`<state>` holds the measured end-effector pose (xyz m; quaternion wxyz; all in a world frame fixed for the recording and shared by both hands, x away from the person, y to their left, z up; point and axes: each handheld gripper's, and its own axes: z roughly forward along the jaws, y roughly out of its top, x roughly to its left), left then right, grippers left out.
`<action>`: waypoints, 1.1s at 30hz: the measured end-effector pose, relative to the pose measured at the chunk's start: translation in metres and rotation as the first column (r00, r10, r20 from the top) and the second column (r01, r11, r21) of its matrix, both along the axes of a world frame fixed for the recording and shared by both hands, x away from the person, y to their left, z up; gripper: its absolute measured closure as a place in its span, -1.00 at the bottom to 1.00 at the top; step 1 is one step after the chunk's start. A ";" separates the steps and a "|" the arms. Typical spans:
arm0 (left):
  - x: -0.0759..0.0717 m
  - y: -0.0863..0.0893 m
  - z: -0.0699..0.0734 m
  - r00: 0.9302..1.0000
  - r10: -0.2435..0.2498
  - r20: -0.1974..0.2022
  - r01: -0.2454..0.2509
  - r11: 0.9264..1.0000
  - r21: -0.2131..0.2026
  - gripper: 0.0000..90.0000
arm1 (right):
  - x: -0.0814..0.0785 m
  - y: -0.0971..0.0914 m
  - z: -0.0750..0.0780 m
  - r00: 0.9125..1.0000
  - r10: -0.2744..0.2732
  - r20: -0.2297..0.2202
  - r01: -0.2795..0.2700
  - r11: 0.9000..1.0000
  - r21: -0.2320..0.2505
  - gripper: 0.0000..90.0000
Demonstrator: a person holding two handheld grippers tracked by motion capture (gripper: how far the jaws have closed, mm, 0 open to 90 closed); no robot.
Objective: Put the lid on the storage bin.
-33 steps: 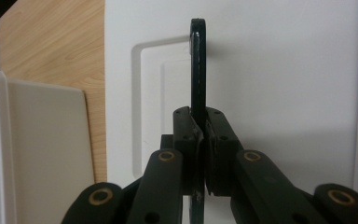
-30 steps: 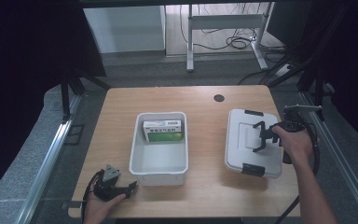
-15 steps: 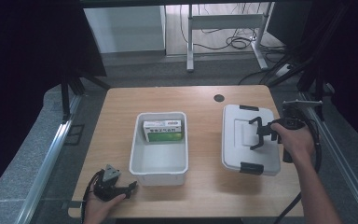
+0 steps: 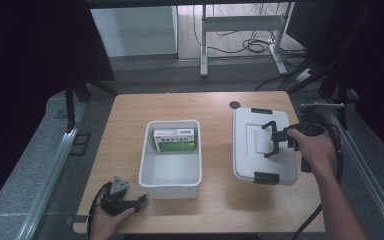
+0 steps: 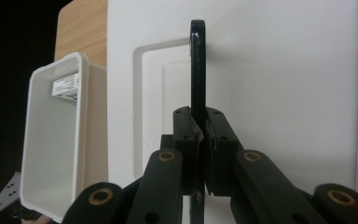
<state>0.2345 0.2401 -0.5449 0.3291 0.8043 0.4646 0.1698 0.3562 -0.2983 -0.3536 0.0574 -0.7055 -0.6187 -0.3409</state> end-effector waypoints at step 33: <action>0.000 0.000 0.000 1.000 0.000 -0.001 0.000 1.000 -0.001 -0.70 | 0.002 0.030 0.010 0.998 0.065 0.014 -0.066 0.994 0.091 0.88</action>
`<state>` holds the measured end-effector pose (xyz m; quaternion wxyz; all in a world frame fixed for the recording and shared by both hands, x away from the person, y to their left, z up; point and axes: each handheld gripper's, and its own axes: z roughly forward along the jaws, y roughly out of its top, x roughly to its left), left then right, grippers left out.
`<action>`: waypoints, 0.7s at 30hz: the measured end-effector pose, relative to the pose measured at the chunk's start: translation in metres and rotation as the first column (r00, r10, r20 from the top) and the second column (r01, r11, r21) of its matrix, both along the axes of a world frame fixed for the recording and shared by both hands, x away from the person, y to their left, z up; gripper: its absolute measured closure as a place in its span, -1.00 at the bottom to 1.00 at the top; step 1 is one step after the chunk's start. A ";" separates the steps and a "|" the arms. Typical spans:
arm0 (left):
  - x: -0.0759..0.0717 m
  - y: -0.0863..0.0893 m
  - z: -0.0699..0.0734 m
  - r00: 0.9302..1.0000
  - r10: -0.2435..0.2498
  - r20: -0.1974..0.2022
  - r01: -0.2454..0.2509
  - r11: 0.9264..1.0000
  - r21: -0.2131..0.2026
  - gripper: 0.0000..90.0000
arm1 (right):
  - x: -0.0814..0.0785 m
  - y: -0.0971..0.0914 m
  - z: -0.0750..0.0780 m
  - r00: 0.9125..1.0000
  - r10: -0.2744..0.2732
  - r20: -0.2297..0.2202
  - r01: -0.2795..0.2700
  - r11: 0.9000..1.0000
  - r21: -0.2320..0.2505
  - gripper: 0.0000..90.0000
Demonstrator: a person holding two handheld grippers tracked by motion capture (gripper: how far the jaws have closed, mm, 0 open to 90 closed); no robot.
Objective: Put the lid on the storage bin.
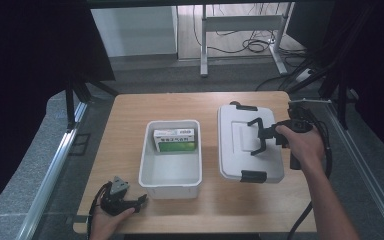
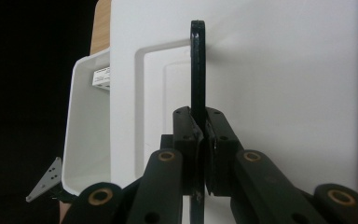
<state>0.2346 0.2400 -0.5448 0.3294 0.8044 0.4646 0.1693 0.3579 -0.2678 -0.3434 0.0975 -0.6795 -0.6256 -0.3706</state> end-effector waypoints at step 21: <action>0.000 0.000 0.000 1.000 -0.001 -0.001 0.001 1.000 0.001 -0.70 | 0.000 0.023 0.005 1.000 0.027 -0.001 -0.027 0.999 0.041 0.88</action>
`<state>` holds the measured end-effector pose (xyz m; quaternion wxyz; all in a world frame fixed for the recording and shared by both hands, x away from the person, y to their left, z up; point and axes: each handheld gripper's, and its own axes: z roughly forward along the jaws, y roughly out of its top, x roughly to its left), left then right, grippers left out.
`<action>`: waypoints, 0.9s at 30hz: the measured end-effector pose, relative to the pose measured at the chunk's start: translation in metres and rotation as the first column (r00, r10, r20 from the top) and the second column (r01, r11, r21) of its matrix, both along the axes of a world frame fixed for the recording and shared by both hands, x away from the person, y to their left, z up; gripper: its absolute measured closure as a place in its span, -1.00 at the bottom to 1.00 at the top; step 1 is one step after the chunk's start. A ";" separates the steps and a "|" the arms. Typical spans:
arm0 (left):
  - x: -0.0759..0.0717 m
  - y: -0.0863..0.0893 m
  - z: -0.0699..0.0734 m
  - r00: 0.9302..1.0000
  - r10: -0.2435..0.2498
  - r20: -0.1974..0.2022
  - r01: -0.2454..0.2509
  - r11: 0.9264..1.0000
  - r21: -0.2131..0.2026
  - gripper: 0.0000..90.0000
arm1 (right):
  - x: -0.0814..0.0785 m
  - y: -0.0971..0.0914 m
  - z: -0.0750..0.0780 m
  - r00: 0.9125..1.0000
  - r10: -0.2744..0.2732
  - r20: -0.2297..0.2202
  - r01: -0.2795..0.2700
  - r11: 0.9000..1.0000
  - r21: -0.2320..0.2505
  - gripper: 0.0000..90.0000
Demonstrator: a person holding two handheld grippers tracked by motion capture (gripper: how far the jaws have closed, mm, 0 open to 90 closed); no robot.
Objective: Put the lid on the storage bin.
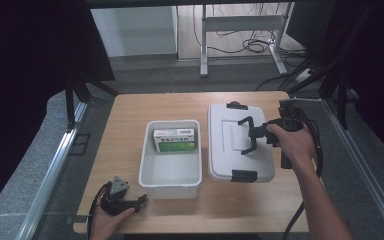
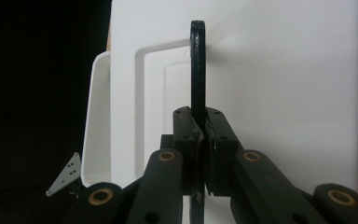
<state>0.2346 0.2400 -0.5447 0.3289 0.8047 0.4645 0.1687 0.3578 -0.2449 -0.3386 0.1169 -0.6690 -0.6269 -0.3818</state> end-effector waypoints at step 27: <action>0.000 0.000 0.000 1.000 -0.002 -0.001 0.002 1.000 0.001 -0.71 | 0.002 0.049 0.018 0.998 0.059 0.002 -0.059 0.998 0.002 0.88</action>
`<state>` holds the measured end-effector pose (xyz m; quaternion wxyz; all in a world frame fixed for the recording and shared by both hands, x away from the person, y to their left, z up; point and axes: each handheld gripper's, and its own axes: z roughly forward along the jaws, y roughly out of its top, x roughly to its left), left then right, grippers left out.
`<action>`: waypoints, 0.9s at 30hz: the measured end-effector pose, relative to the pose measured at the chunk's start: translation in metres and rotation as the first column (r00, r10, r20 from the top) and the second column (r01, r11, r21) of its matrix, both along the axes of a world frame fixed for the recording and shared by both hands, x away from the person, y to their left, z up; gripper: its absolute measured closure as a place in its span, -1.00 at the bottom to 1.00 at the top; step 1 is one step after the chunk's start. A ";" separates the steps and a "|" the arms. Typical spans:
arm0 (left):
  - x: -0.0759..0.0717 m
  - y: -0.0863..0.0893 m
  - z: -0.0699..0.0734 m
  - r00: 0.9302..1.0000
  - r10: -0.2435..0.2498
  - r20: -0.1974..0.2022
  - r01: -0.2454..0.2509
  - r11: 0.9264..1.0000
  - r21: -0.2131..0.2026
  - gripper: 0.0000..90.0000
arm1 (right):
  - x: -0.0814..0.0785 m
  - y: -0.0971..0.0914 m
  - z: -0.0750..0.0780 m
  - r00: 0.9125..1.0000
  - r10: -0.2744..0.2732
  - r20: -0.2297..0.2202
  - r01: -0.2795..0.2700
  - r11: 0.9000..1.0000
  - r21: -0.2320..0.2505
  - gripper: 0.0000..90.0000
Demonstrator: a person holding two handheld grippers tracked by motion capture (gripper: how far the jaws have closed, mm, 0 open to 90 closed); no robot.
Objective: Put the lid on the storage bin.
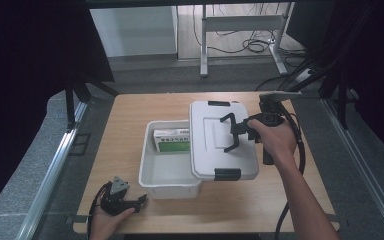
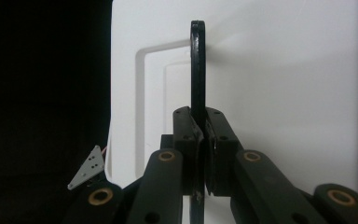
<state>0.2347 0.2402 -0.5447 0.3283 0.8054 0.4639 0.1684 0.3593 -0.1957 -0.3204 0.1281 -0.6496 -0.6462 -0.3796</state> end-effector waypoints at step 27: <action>0.000 0.000 0.000 1.000 -0.003 0.000 0.003 1.000 -0.001 -0.72 | 0.003 0.051 0.002 0.999 0.044 -0.026 -0.044 0.999 -0.006 0.88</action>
